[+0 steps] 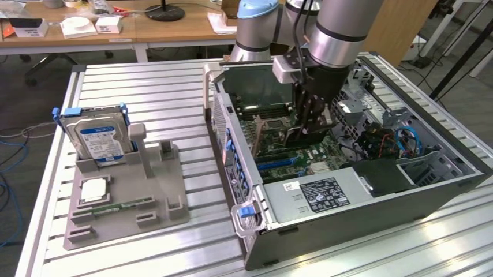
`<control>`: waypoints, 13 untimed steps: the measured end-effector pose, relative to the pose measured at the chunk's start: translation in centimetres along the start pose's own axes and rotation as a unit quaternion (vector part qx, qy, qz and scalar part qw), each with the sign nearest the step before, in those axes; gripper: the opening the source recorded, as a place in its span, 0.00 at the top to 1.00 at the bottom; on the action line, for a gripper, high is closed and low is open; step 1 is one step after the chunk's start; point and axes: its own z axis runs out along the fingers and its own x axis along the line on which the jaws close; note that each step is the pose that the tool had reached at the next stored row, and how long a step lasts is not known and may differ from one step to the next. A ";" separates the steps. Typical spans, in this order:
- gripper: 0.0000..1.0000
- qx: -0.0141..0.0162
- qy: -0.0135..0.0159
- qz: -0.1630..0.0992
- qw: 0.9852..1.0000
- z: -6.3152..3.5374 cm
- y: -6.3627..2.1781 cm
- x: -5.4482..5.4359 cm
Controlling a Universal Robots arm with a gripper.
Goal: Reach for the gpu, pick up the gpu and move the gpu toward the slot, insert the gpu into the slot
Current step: 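Insert the gpu into the slot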
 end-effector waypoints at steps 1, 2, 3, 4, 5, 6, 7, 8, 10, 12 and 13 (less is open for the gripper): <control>0.74 0.000 0.000 0.000 1.000 0.04 0.02 0.0; 0.74 0.000 0.000 0.000 1.000 0.08 0.04 0.0; 0.74 0.000 0.000 0.000 1.000 0.12 0.05 0.0; 0.74 0.000 0.000 0.000 1.000 0.16 0.07 0.0; 0.74 0.000 0.000 0.000 1.000 0.20 0.08 0.0; 0.74 0.000 0.000 0.000 1.000 0.24 0.10 0.0; 0.74 0.000 0.000 0.000 1.000 0.27 0.11 0.0; 0.74 0.000 0.000 0.000 1.000 0.30 0.12 0.0; 0.74 0.000 0.000 0.000 1.000 0.38 0.15 0.0; 0.74 0.000 0.000 0.000 1.000 0.44 0.16 0.0; 0.74 0.000 0.000 0.000 1.000 0.46 0.16 0.0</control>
